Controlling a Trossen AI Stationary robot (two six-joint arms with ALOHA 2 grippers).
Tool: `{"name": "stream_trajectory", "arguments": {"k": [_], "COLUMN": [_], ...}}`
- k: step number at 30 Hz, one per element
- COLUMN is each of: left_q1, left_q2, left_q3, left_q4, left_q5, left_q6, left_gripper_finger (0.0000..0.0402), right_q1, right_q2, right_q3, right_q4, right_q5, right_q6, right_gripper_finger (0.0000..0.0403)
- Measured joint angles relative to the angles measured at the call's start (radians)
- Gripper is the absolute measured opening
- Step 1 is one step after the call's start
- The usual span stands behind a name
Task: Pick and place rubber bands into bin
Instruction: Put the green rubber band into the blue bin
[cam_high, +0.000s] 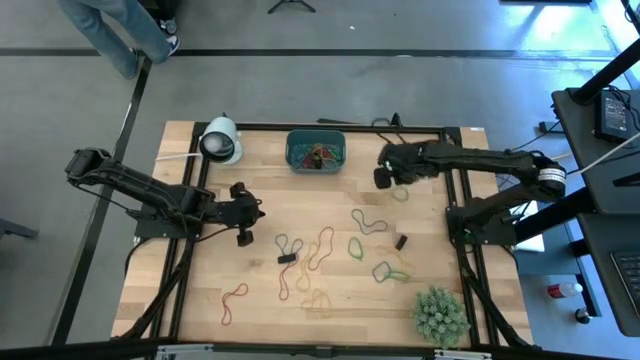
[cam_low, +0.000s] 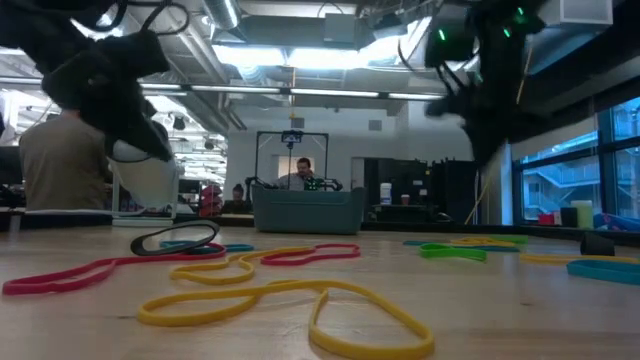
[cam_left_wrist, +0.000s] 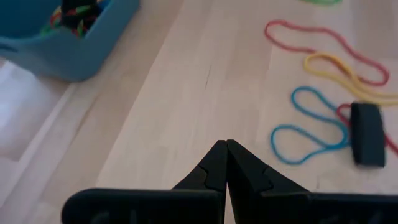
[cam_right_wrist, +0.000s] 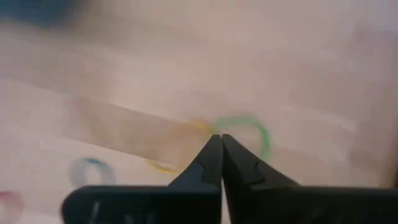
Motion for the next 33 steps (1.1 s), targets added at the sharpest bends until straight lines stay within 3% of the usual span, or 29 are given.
{"name": "stream_trajectory", "arguments": {"k": [5, 10, 15, 27, 33], "left_q1": [0.000, 0.000, 0.000, 0.000, 0.000], "left_q2": [0.000, -0.010, -0.038, -0.106, -0.121], "left_q3": [-0.064, -0.117, -0.121, -0.121, -0.121], "left_q4": [0.020, 0.105, 0.116, 0.073, 0.077], "left_q5": [0.010, 0.039, 0.062, 0.068, 0.068], "left_q6": [-0.037, -0.045, -0.045, -0.045, -0.045], "left_gripper_finger": [0.0002, 0.0002, 0.0002, 0.0002, 0.0002], "right_q1": [0.030, 0.026, 0.023, 0.040, 0.075], "right_q2": [0.073, 0.243, 0.359, 0.305, 0.120], "right_q3": [0.247, 0.505, 0.648, 0.633, 0.369], "right_q4": [0.030, 0.021, 0.008, -0.074, -0.012], "right_q5": [0.091, 0.115, 0.115, 0.133, 0.142], "right_q6": [-0.110, -0.255, -0.344, -0.340, -0.230], "right_gripper_finger": [0.0001, 0.0001, 0.0000, 0.0000, 0.0000]}}
